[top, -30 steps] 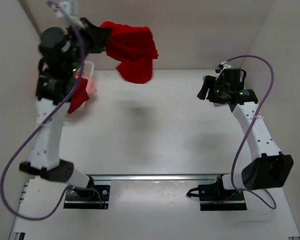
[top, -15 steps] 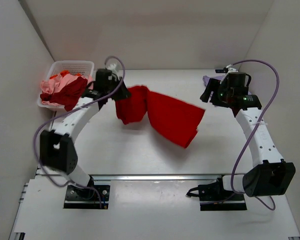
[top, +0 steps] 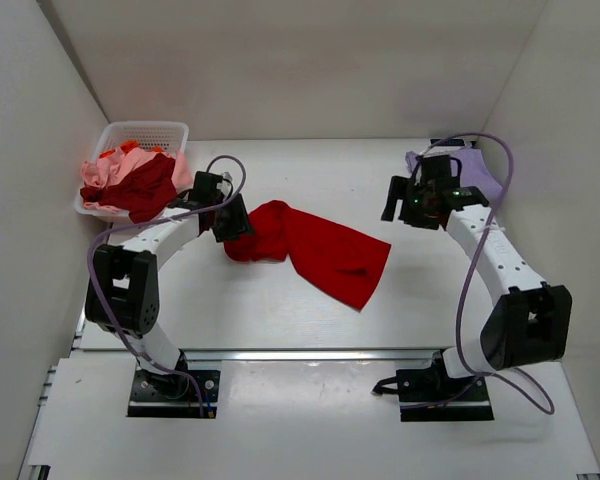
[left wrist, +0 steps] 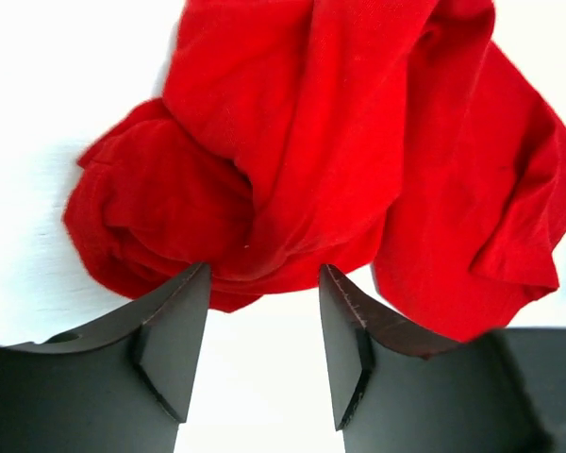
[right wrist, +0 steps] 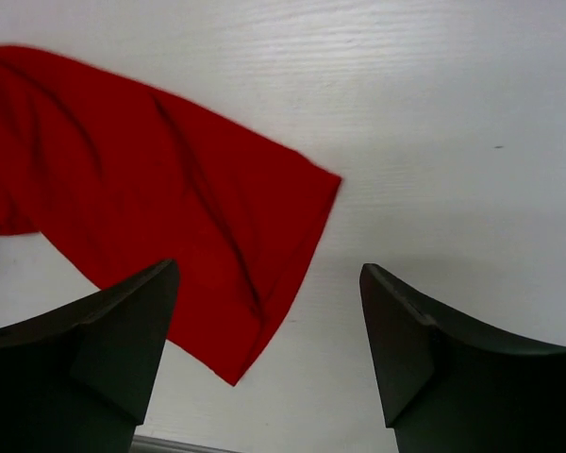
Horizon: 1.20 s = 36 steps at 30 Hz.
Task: Fold and stack the t-shirts
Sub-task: Move the tshirt to the center of the board, then flatten out the tshirt
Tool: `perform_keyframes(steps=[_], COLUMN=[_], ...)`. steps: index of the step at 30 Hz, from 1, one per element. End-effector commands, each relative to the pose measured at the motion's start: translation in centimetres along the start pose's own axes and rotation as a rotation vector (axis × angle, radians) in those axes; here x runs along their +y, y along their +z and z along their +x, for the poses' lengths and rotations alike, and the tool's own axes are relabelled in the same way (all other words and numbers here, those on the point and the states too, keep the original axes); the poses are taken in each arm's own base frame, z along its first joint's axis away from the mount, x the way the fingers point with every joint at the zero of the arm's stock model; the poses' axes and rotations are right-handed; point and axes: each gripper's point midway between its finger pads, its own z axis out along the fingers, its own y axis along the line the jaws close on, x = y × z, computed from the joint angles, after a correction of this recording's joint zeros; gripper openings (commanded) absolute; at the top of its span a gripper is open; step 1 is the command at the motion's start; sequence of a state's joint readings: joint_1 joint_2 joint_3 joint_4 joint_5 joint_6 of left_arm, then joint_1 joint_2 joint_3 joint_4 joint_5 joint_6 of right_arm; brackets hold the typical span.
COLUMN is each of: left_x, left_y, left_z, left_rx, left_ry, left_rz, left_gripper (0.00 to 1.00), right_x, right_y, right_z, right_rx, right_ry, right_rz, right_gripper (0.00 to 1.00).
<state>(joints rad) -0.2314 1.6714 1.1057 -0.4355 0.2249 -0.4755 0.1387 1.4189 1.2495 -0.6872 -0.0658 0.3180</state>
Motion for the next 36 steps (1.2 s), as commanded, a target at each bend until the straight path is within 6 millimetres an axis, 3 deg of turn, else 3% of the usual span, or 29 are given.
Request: perform_keyframes(steps=[1, 8, 10, 13, 19, 21, 22, 23, 24, 25, 26, 29, 30, 34, 36], left_x=[0.7, 4.5, 5.0, 5.9, 6.4, 6.3, 6.3, 6.0, 6.2, 5.7, 5.6, 4.3, 3.7, 0.7, -0.4], left_y=[-1.6, -1.6, -1.3, 0.0, 2.9, 3.4, 3.5, 3.5, 3.3, 3.1, 2.7, -0.2, -0.9, -6.7, -9.1], left_z=[-1.8, -1.5, -1.3, -0.5, 1.1, 1.5, 1.5, 1.1, 1.3, 0.7, 0.3, -2.8, -3.8, -9.0, -10.4], left_rx=[-0.087, -0.109, -0.107, -0.058, 0.012, 0.028, 0.035, 0.023, 0.033, 0.019, 0.011, -0.082, -0.105, -0.275, -0.341], left_ry=[0.014, -0.002, -0.016, -0.021, -0.017, -0.022, -0.017, -0.019, -0.012, -0.012, -0.01, 0.009, 0.015, 0.062, 0.069], left_rz=[-0.048, -0.205, -0.219, -0.243, -0.292, -0.276, -0.277, -0.272, -0.282, -0.279, -0.285, -0.276, -0.274, -0.277, -0.262], left_gripper=[0.6, 0.62, 0.62, 0.63, 0.6, 0.54, 0.39, 0.19, 0.11, 0.0, 0.0, 0.0, 0.0, 0.0, 0.0], right_x=[1.6, 5.1, 6.1, 7.3, 7.2, 7.1, 7.0, 7.0, 6.8, 6.7, 6.7, 7.6, 8.0, 9.8, 9.9], right_y=[1.9, 5.7, 6.5, 7.7, 10.6, 11.0, 11.1, 11.4, 11.5, 11.3, 11.3, 9.4, 8.7, 4.1, 2.2], right_z=[1.8, 6.2, 7.5, 9.4, 12.7, 13.6, 13.9, 14.3, 14.7, 14.4, 14.0, 11.3, 9.6, 3.5, 1.3], right_rx=[0.031, 0.154, 0.184, 0.225, 0.324, 0.361, 0.379, 0.402, 0.423, 0.423, 0.416, 0.353, 0.312, 0.154, 0.089], right_ry=[-0.019, -0.13, -0.158, -0.176, -0.232, -0.245, -0.244, -0.24, -0.249, -0.259, -0.251, -0.286, -0.284, -0.27, -0.225], right_rz=[-0.014, -0.027, -0.027, -0.038, 0.04, 0.05, 0.059, 0.059, 0.08, 0.108, 0.122, 0.143, 0.133, 0.08, 0.044], right_gripper=[0.74, 0.72, 0.62, 0.61, 0.64, 0.66, 0.63, 0.46, 0.2, 0.08, 0.0, 0.0, 0.0, 0.08, 0.08])
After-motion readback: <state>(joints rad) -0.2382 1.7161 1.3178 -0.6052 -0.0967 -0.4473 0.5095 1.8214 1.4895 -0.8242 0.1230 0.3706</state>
